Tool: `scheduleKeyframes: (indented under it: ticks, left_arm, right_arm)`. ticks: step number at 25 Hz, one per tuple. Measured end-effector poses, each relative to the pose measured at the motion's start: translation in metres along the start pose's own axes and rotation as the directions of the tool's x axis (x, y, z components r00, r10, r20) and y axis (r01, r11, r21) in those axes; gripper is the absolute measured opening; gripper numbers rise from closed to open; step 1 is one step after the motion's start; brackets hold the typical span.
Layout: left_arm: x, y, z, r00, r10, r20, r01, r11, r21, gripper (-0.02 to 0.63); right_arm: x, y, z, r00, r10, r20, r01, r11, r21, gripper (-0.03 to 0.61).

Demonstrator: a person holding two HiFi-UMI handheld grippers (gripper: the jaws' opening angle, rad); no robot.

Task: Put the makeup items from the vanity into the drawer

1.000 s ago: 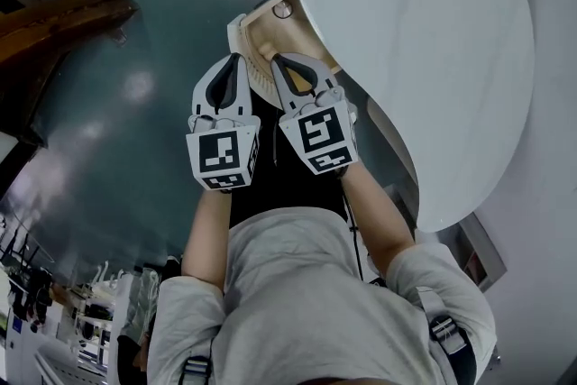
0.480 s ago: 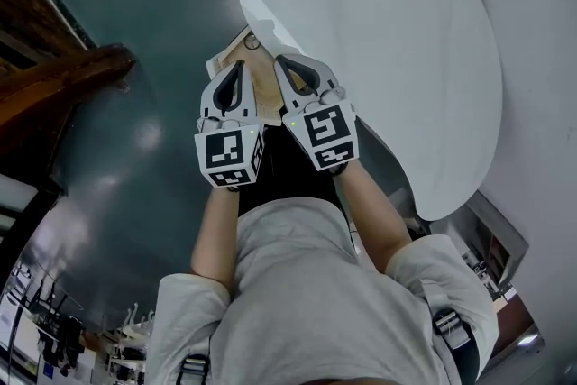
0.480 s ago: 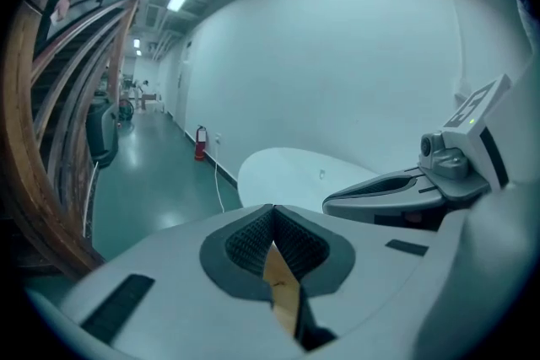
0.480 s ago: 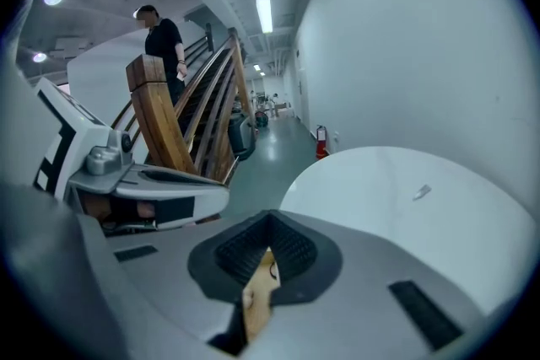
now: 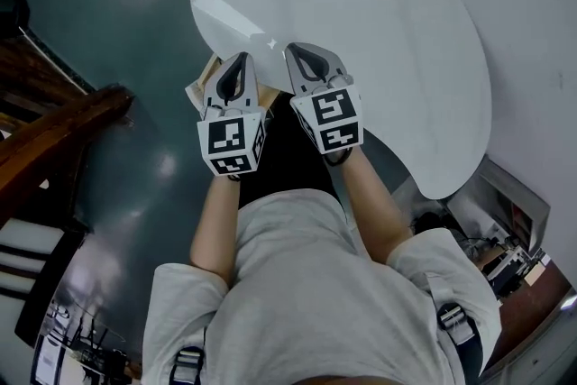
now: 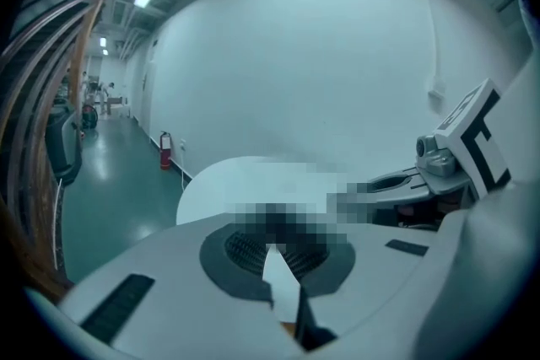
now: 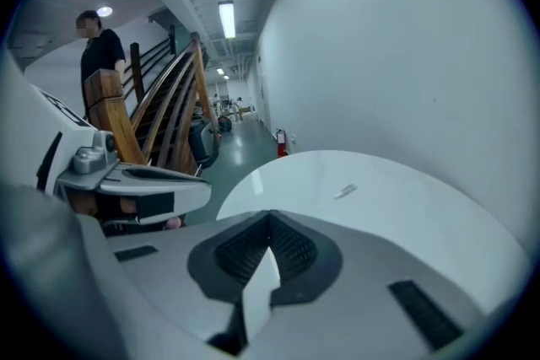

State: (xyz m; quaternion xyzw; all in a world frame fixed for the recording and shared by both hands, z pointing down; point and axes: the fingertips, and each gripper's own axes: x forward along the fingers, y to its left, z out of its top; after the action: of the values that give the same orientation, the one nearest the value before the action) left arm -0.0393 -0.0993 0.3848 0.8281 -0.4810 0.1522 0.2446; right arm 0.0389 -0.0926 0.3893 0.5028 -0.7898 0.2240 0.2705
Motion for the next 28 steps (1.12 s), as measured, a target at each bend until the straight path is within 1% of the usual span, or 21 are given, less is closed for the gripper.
scheduleKeyframes:
  ticks: [4, 10, 14, 18, 24, 28]
  left_arm:
    - [0.02, -0.022, 0.009, 1.0, -0.029, -0.012, 0.029, 0.999, 0.019, 0.006]
    - [0.052, -0.047, 0.018, 0.998, -0.051, -0.036, 0.053, 0.998, 0.039, 0.006]
    - [0.074, -0.048, 0.026, 0.998, -0.044, -0.053, 0.046, 0.998, 0.044, 0.006]
    - [0.099, -0.051, 0.036, 0.997, -0.035, -0.072, 0.04, 0.997, 0.067, 0.006]
    - [0.143, -0.056, 0.044, 0.992, -0.023, -0.126, 0.038, 0.992, 0.121, 0.006]
    - [0.165, -0.061, 0.046, 0.985, -0.014, -0.17, 0.038, 0.99, 0.134, 0.006]
  right_arm:
    - [-0.006, -0.035, -0.002, 0.999, -0.041, -0.01, 0.041, 0.999, 0.035, 0.014]
    - [-0.004, -0.08, 0.003, 0.998, -0.058, -0.01, 0.058, 0.996, 0.064, 0.014]
    - [0.008, -0.101, 0.013, 0.999, -0.051, -0.012, 0.052, 0.996, 0.077, 0.014]
    - [0.018, -0.12, 0.018, 0.999, -0.033, -0.011, 0.034, 0.995, 0.096, 0.014]
    - [0.034, -0.152, 0.022, 1.0, -0.019, -0.004, 0.02, 0.991, 0.136, 0.014]
    - [0.039, -0.17, 0.022, 1.0, -0.01, 0.004, 0.009, 0.986, 0.165, 0.014]
